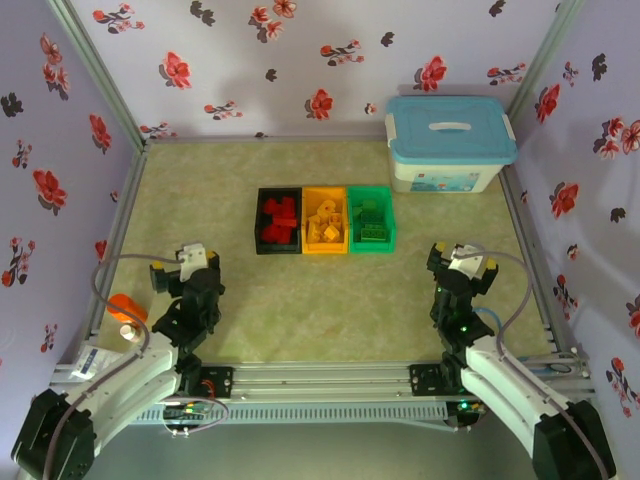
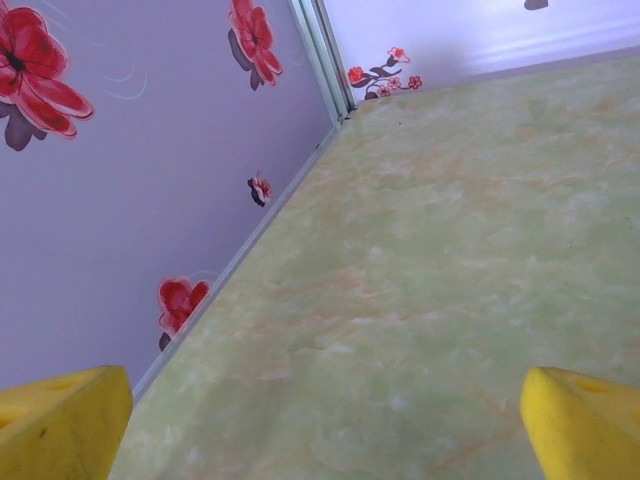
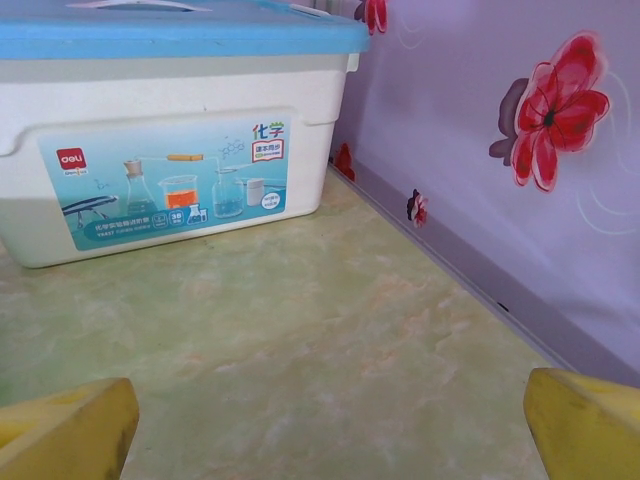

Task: Sort the legos into containers by color
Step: Reset both arms

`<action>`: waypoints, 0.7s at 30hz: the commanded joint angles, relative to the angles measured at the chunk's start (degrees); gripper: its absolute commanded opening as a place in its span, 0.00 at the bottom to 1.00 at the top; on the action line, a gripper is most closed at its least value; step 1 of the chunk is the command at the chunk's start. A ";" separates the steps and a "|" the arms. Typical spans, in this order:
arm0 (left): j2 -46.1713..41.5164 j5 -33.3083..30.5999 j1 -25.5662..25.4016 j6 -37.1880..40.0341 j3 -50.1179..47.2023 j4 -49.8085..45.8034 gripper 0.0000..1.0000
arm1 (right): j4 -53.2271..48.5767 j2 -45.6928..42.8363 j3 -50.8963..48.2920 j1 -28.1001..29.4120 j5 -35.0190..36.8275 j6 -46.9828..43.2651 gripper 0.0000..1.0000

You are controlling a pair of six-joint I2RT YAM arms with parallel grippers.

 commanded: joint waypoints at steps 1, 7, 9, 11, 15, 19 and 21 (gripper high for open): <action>0.63 0.05 0.90 0.59 -1.03 5.23 1.00 | 3.78 0.72 -0.75 -0.39 1.43 -0.66 0.99; 2.11 1.29 2.37 2.33 -1.56 8.70 1.00 | 4.29 2.54 -0.12 -0.67 1.32 -0.44 0.99; 2.55 1.75 3.03 2.32 -1.59 9.40 1.00 | 4.87 3.15 -0.11 -0.81 1.32 -0.53 0.99; 3.07 2.22 3.63 2.27 -1.58 9.95 1.00 | 5.47 3.78 -0.07 -0.84 1.32 -0.58 0.99; 3.73 3.11 4.74 2.08 -1.59 10.87 1.00 | 7.12 5.29 -0.03 -1.05 1.25 -0.71 0.99; 4.42 4.00 5.77 1.98 -1.63 12.01 1.00 | 9.09 7.60 0.27 -1.42 0.97 -0.91 0.99; 4.99 4.57 6.31 2.00 -1.71 12.97 1.00 | 10.22 9.21 0.60 -1.52 0.66 -1.05 0.99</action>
